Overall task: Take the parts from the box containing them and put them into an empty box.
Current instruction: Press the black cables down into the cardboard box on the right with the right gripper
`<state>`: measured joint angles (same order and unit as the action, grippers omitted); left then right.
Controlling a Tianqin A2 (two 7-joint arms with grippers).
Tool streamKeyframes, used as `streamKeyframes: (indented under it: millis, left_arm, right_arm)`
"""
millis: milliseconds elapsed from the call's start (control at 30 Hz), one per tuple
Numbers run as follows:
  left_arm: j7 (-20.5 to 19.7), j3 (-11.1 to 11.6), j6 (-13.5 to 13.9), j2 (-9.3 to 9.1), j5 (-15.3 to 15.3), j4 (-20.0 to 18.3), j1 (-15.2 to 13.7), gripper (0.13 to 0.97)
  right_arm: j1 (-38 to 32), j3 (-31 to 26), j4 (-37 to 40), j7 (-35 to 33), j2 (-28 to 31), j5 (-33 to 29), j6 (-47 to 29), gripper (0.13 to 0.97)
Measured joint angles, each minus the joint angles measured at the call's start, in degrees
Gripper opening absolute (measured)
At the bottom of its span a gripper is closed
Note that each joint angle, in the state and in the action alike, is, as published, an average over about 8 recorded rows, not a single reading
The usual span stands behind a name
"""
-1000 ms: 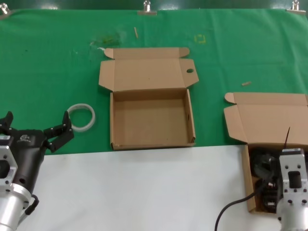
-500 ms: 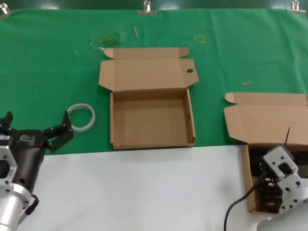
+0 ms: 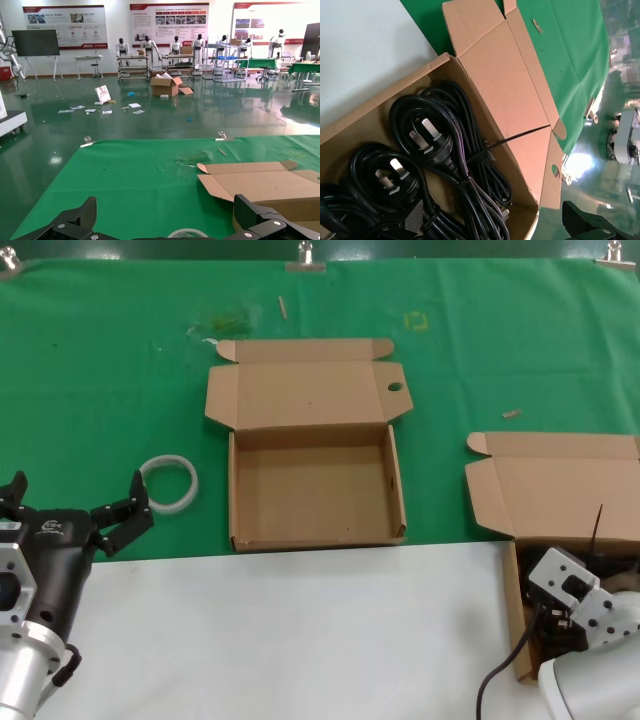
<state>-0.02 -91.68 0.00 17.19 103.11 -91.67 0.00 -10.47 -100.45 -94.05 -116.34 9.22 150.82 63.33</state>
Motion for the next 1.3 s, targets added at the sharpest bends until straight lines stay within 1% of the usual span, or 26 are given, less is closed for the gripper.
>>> streamKeyframes:
  millis: [400,1033,1300]
  left_arm:
    - [0.00,0.00,0.00,0.00,0.00,0.00,0.00,0.966]
    - [0.00,0.00,0.00,0.00,0.00,0.00,0.00,0.966]
    - [0.00,0.00,0.00,0.00,0.00,0.00,0.00,0.966]
  right_arm:
    - [-0.83,2.03,1.44,-3.56,0.00,-0.20,-2.04,0.966]
    - [-0.88,3.90,4.26,-4.52,-0.02,-2.90,-3.85,0.957]
    - [-1.16,3.87,5.50,-4.29,-0.02,-3.17,-4.83,0.890]
